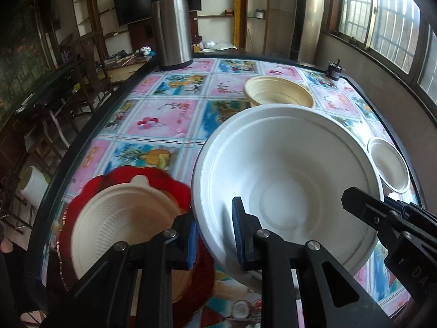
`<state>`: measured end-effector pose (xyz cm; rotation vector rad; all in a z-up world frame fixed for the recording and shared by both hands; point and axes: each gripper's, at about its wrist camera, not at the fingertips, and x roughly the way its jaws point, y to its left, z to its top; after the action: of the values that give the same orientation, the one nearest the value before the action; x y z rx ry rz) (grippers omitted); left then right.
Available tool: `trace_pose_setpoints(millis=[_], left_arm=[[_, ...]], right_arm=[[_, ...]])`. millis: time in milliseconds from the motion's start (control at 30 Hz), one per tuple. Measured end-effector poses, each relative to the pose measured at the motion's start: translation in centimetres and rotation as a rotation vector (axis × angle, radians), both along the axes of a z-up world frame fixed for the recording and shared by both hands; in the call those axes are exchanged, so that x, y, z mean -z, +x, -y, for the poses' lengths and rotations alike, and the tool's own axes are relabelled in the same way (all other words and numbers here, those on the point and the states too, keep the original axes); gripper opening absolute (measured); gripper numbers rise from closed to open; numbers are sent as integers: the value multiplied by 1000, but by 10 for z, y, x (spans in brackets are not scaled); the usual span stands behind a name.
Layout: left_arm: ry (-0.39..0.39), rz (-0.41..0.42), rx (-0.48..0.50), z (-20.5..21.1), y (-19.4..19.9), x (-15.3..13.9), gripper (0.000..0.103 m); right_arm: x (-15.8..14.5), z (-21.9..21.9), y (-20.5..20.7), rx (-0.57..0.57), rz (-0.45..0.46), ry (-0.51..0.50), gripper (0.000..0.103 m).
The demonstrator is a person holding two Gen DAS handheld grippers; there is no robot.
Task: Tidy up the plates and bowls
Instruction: 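Carry the white bowl over the plate stack with the left tool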
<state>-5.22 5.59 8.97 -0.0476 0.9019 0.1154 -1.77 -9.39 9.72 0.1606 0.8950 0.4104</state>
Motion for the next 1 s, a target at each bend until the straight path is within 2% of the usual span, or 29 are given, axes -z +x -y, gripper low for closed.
trace_pose_setpoints(millis=[267, 500, 833, 1000], left_arm=[[-13, 13, -77, -48, -24, -6, 22], [-23, 8, -160, -89, -40, -5, 22], [-28, -43, -202, -116, -54, 18, 22], [-25, -53, -204, -121, -58, 23, 22]], right_arm=[[-9, -48, -8, -91, 17, -7, 20], [2, -98, -12, -186, -9, -8, 22], [17, -140, -18, -264, -34, -54, 22], [25, -147, -21, -279, -53, -65, 22]])
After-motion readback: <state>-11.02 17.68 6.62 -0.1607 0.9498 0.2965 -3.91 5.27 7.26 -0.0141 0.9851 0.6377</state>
